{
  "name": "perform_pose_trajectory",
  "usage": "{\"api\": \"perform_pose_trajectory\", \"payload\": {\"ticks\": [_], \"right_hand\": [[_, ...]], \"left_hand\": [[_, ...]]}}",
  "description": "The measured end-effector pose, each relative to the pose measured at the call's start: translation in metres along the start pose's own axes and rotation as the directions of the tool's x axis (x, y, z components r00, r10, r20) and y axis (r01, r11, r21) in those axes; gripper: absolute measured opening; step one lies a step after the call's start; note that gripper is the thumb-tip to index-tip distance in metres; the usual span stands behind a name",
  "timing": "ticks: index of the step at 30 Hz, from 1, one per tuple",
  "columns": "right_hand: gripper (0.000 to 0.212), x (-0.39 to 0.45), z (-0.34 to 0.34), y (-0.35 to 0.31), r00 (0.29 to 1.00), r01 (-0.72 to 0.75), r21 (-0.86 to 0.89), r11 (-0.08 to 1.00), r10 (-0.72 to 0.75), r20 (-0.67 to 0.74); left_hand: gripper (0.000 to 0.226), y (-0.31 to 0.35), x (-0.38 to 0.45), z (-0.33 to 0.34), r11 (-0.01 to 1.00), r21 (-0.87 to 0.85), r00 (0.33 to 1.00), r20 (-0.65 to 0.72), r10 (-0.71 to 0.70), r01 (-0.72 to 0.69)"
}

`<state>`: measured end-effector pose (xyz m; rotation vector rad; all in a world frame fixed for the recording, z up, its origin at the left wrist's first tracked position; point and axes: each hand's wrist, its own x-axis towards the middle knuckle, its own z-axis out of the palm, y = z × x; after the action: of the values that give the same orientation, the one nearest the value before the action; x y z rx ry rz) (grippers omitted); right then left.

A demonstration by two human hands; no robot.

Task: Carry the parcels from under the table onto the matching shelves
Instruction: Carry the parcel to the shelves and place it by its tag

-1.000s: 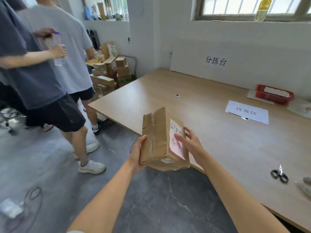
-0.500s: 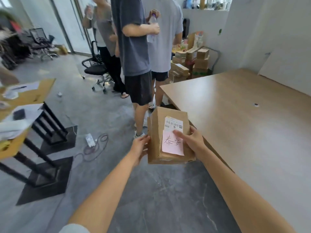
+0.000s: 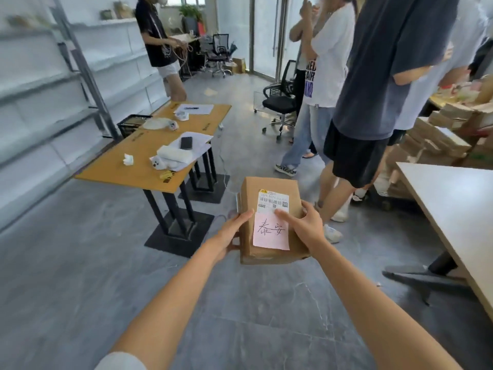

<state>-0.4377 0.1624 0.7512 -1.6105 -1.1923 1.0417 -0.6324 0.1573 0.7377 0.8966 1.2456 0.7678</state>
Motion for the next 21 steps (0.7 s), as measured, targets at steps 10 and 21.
{"api": "perform_pose_trajectory", "payload": {"ticks": [10, 21], "right_hand": [[0.069, 0.041, 0.215, -0.07, 0.939, 0.063, -0.056, 0.996, -0.04, 0.341], [0.048, 0.065, 0.415, -0.129, 0.728, 0.046, -0.018, 0.999, -0.021, 0.685]], "left_hand": [[0.057, 0.018, -0.013, -0.202, 0.994, -0.105, 0.955, -0.294, -0.041, 0.01], [0.057, 0.028, -0.041, -0.378, 0.947, -0.299, 0.83, -0.554, -0.073, -0.117]]}}
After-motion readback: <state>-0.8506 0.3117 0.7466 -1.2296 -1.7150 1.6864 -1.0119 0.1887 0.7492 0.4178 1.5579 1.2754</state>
